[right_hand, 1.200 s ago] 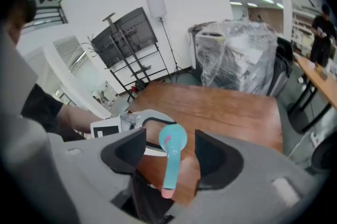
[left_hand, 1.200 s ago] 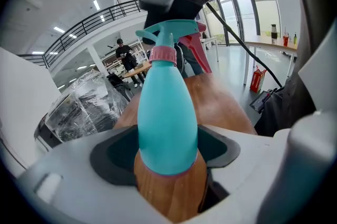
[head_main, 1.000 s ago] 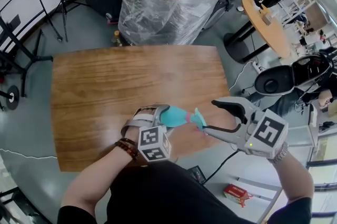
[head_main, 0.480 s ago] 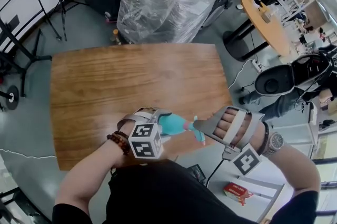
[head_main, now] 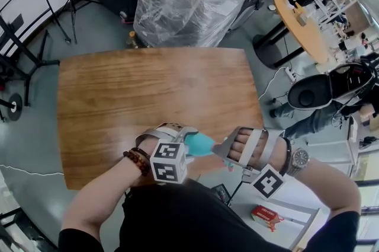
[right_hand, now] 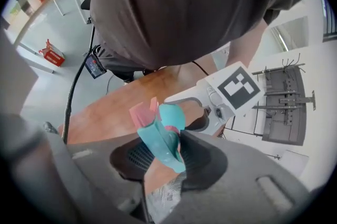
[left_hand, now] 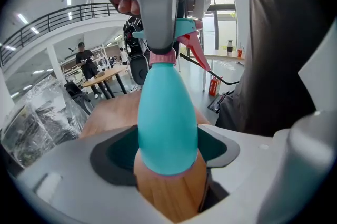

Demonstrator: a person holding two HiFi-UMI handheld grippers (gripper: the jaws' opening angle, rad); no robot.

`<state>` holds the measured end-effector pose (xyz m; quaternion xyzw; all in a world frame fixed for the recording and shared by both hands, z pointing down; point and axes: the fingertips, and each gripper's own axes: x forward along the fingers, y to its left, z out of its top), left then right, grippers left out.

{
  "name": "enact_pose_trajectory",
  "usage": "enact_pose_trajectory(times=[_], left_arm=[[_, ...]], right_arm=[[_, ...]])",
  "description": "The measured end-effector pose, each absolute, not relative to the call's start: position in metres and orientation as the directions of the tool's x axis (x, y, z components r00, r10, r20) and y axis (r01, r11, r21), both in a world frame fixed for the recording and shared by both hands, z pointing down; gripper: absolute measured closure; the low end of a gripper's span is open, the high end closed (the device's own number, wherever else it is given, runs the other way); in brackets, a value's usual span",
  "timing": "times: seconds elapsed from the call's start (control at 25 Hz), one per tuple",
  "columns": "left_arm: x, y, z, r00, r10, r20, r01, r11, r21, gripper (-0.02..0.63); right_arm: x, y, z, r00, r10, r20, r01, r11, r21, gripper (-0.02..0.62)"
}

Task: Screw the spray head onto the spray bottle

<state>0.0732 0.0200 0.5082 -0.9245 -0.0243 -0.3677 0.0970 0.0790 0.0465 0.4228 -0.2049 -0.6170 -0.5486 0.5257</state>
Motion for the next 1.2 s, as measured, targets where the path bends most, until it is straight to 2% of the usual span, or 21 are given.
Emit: enact_pose_trajectory(times=[0.08, 0.2, 0.32, 0.4, 0.52, 0.64, 0.72, 0.76, 1.04, 1.12, 1.2], left_arm=[[0.074, 0.018, 0.507, 0.722, -0.056, 0.69, 0.107, -0.976, -0.192, 0.233], [0.075, 0.011, 0.51, 0.707, -0.12, 0.697, 0.071, -0.969, -0.238, 0.236], [0.076, 0.0, 0.509, 0.697, -0.191, 0.692, 0.013, -0.96, -0.279, 0.238], [0.073, -0.008, 0.511, 0.68, -0.246, 0.691, -0.022, -0.948, -0.317, 0.238], [0.07, -0.015, 0.516, 0.642, -0.326, 0.694, -0.038, -0.918, -0.396, 0.239], [0.069, -0.02, 0.519, 0.61, -0.39, 0.69, -0.034, -0.882, -0.469, 0.239], [0.068, -0.025, 0.519, 0.599, -0.425, 0.678, -0.044, -0.864, -0.502, 0.239], [0.069, -0.027, 0.519, 0.598, -0.436, 0.672, -0.051, -0.858, -0.512, 0.238], [0.069, -0.028, 0.52, 0.616, -0.424, 0.664, -0.095, -0.877, -0.471, 0.236], [0.067, -0.028, 0.525, 0.614, -0.41, 0.674, -0.103, -0.889, -0.447, 0.236], [0.065, -0.028, 0.531, 0.62, -0.391, 0.68, -0.118, -0.903, -0.412, 0.236]], right_arm=[[0.08, 0.045, 0.423, -0.348, -0.312, 0.884, 0.804, 0.386, 0.453, 0.477], [0.085, 0.037, 0.425, -0.313, -0.262, 0.913, 0.639, 0.653, 0.406, 0.477], [0.087, 0.021, 0.425, -0.317, -0.195, 0.928, 0.274, 0.918, 0.286, 0.477], [0.087, 0.008, 0.428, -0.355, -0.159, 0.921, -0.042, 0.987, 0.154, 0.478], [0.094, -0.005, 0.438, -0.422, -0.145, 0.895, -0.48, 0.873, -0.085, 0.477], [0.101, -0.011, 0.446, -0.483, -0.125, 0.867, -0.733, 0.599, -0.322, 0.477], [0.103, -0.015, 0.446, -0.519, -0.125, 0.845, -0.783, 0.467, -0.412, 0.477], [0.103, -0.017, 0.445, -0.523, -0.131, 0.842, -0.788, 0.451, -0.419, 0.477], [0.102, -0.02, 0.435, -0.491, -0.168, 0.855, -0.744, 0.591, -0.311, 0.468], [0.102, -0.02, 0.432, -0.485, -0.175, 0.857, -0.727, 0.625, -0.284, 0.416], [0.103, -0.022, 0.427, -0.48, -0.188, 0.857, -0.712, 0.654, -0.255, 0.393]])
